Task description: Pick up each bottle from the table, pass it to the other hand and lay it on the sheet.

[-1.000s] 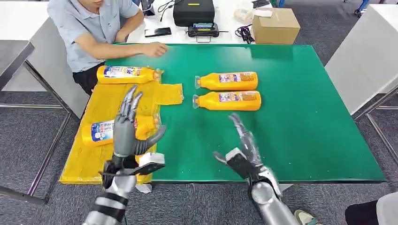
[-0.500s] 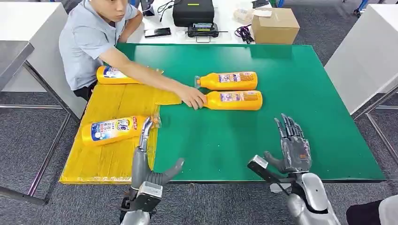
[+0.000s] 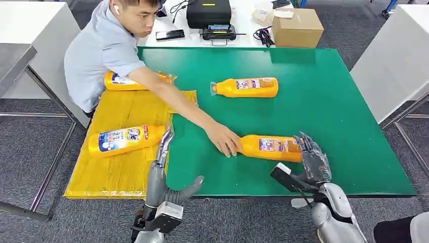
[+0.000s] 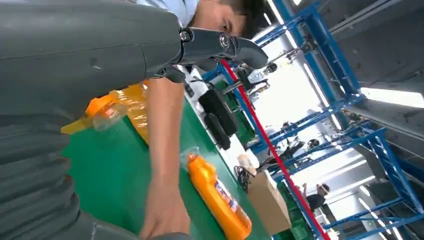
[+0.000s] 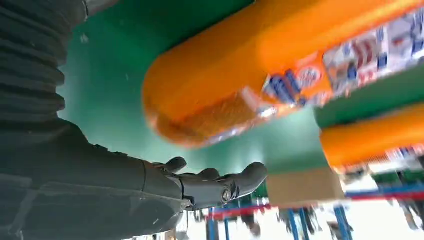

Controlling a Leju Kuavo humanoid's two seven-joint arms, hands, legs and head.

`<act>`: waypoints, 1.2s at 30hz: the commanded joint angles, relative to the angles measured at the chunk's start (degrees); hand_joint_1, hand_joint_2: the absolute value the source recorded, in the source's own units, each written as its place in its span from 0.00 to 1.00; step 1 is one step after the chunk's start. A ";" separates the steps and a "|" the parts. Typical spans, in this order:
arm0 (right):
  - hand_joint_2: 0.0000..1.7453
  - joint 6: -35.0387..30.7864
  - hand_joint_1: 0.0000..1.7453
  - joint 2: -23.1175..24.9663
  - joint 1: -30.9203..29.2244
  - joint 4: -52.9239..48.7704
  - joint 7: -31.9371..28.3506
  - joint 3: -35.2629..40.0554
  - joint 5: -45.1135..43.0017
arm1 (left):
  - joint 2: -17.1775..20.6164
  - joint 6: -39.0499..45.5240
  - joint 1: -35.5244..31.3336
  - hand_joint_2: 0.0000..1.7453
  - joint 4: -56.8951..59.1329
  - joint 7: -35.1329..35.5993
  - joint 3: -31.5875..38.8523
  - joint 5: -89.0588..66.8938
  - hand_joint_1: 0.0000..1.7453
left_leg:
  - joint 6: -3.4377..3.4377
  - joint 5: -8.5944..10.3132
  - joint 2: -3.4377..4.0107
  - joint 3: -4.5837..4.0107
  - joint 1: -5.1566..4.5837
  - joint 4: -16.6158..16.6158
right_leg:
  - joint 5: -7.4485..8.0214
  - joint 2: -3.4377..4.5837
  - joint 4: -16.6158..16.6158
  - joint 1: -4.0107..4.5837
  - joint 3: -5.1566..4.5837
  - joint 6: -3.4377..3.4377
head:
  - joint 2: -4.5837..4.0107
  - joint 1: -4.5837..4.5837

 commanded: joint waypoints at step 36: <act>1.00 18.81 0.04 -3.37 -17.45 19.48 7.99 17.23 -1.83 | 1.84 -0.84 -7.23 1.00 8.86 1.32 -6.34 2.81 0.00 | -0.10 0.00 0.19 0.32 0.06 -0.03 | 0.00 0.05 -0.04 0.08 0.29 -0.14 | 0.00 -0.02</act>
